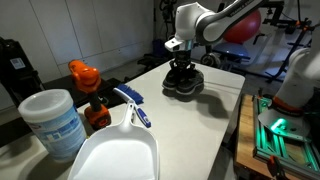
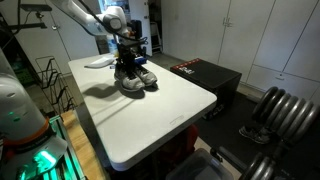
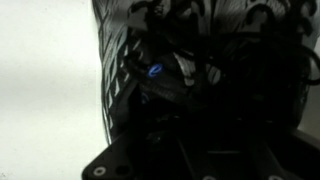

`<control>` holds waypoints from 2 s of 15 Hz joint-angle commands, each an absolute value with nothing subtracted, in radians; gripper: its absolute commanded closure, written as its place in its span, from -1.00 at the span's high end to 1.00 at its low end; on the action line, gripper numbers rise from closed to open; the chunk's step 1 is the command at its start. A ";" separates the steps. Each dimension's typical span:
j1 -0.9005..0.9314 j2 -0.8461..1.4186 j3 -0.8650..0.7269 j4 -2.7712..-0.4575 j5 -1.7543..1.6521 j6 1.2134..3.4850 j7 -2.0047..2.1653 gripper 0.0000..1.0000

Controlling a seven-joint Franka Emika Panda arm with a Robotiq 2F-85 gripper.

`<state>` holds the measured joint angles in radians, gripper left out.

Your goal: Turn the sneakers to the right

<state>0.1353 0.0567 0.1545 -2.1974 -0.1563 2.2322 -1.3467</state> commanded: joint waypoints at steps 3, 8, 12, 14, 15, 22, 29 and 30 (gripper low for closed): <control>0.138 0.055 0.154 -2.178 -0.191 2.219 -1.301 0.06; 0.137 0.047 0.154 -2.165 -0.195 2.225 -1.293 0.80; 0.132 0.009 0.147 -2.147 -0.160 2.191 -1.217 1.00; 0.129 -0.017 0.141 -2.113 -0.153 2.105 -1.108 1.00; 0.128 -0.025 0.139 -2.092 -0.139 2.054 -1.072 1.00; 0.124 -0.006 0.126 -1.898 -0.090 1.644 -0.826 1.00; 0.115 0.044 0.120 -1.795 -0.062 1.463 -0.502 1.00; 0.115 0.050 0.121 -1.789 -0.063 1.461 -0.446 1.00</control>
<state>0.1150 0.0119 0.1233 -1.8364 -0.0803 1.5084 -0.5854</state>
